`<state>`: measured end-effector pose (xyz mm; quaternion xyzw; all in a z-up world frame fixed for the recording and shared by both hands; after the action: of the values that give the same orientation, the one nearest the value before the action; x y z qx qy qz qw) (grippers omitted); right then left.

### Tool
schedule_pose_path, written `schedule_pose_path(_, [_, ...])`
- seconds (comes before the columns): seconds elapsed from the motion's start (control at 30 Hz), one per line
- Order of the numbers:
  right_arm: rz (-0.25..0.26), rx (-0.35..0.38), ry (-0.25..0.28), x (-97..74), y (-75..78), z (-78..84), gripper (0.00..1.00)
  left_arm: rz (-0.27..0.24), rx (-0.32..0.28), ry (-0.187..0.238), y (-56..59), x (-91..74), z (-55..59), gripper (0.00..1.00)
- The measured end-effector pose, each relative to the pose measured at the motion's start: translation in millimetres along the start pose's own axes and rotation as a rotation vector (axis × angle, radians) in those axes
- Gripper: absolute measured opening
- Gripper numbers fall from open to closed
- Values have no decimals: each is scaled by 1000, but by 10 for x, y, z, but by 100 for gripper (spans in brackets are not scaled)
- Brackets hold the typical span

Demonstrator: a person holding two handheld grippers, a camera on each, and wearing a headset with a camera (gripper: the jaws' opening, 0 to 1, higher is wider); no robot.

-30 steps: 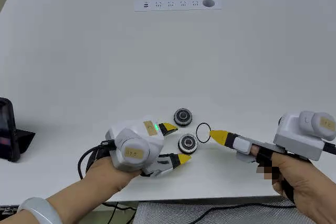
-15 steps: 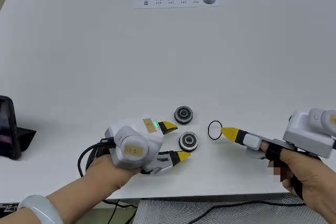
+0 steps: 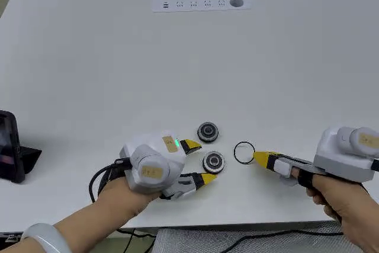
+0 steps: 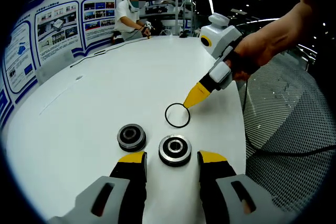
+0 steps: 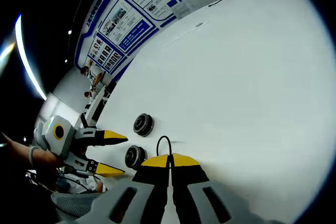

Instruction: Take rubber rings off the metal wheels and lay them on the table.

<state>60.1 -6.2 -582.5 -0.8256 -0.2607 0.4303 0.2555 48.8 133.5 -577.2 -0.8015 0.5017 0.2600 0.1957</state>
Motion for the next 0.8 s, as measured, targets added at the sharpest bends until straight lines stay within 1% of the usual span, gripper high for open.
schedule_pose_path(0.07, [6,-17,-6,-7,29,-5,3,0,-1,1,3,-1,-5,39])
schedule_pose_path(0.1, [27,-53,-9,-6,51,-9,3,0,-1,1,5,-2,-7,39])
schedule_pose_path(0.13, [36,-81,-14,-4,58,-10,4,2,-1,1,8,-2,-5,39])
schedule_pose_path(0.2, [42,-101,-25,10,51,3,5,1,2,-1,8,-4,-1,39])
schedule_pose_path(0.27, [54,-145,-32,10,75,-1,7,0,-3,2,7,-5,-2,39])
schedule_pose_path(0.33, [51,-156,-41,19,67,14,8,-1,1,0,7,-7,-2,39])
schedule_pose_path(0.4, [60,-177,-45,25,81,12,10,0,0,1,10,-7,-6,38])
schedule_pose_path(0.47, [66,-203,-45,27,78,11,11,-1,0,0,8,-6,-8,38])
schedule_pose_path(0.5, [82,-224,-40,22,88,1,13,-1,0,1,6,-4,-10,38])
schedule_pose_path(0.53, [88,-243,-41,18,90,-4,16,-1,2,1,4,-4,-10,38])
schedule_pose_path(0.6, [89,-254,-41,15,74,-7,17,-1,1,2,2,-2,-11,38])
schedule_pose_path(0.63, [99,-274,-33,8,71,-25,18,-2,1,2,1,0,-12,38])
schedule_pose_path(0.67, [97,-287,-31,2,51,-35,19,-2,3,2,3,0,-17,38])
schedule_pose_path(0.73, [93,-290,-13,-1,19,-63,20,-2,2,6,3,0,-27,37])
schedule_pose_path(0.8, [58,-273,-8,14,-44,-68,21,-3,3,4,2,1,-31,37])
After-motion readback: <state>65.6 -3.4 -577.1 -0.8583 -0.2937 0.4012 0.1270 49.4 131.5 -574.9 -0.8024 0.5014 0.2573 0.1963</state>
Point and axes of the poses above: the centre of the closed fingertips' face, and the gripper's own axes: x roughly forward along the fingers, y roughly to its right, z roughly out of its underside, the point moved 4 cm from there along -x, roughly backward along the fingers, and after that the axes turned 5 degrees about x, right-handed, at the moved point
